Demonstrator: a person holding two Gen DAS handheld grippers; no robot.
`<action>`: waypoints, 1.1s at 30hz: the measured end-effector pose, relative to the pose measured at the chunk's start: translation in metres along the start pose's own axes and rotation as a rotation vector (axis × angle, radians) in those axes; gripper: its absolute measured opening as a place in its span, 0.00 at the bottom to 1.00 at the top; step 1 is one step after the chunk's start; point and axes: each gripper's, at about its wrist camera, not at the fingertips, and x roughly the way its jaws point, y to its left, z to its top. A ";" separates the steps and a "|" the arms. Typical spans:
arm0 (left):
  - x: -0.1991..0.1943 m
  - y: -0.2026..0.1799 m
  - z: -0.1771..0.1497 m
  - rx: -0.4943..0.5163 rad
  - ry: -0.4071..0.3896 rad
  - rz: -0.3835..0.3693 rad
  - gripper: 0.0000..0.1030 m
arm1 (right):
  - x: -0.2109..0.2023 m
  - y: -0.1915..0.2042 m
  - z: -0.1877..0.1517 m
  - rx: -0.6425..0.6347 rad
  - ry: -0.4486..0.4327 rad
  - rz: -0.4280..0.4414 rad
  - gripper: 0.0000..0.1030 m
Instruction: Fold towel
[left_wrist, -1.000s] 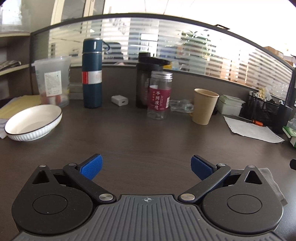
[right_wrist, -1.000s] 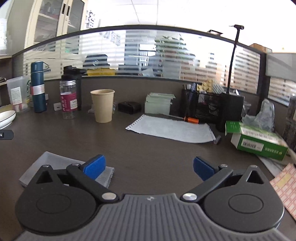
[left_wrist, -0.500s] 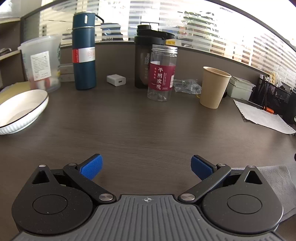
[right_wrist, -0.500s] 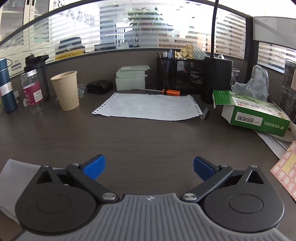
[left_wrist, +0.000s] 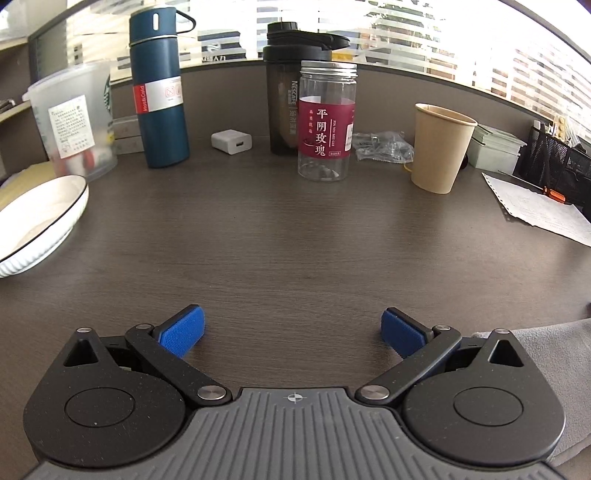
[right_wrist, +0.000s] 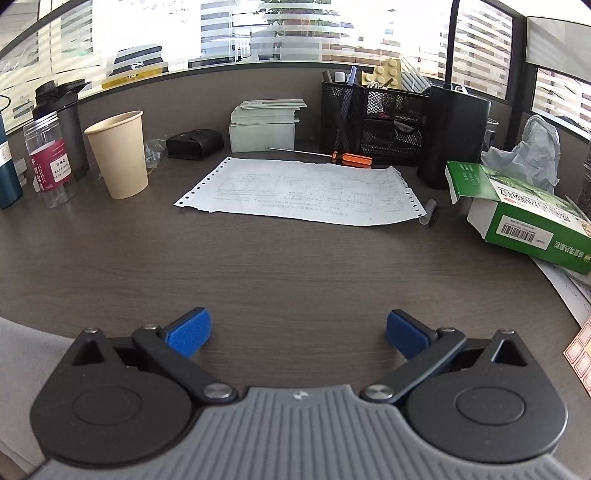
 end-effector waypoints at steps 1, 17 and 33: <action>0.000 -0.001 0.000 -0.002 0.000 0.003 1.00 | 0.001 0.000 0.001 0.000 0.000 0.000 1.00; -0.001 0.002 0.001 0.005 0.000 -0.008 1.00 | 0.002 0.001 0.001 -0.011 0.001 0.016 1.00; -0.002 0.003 0.001 0.004 0.000 -0.006 1.00 | 0.002 0.001 0.000 -0.013 0.000 0.019 1.00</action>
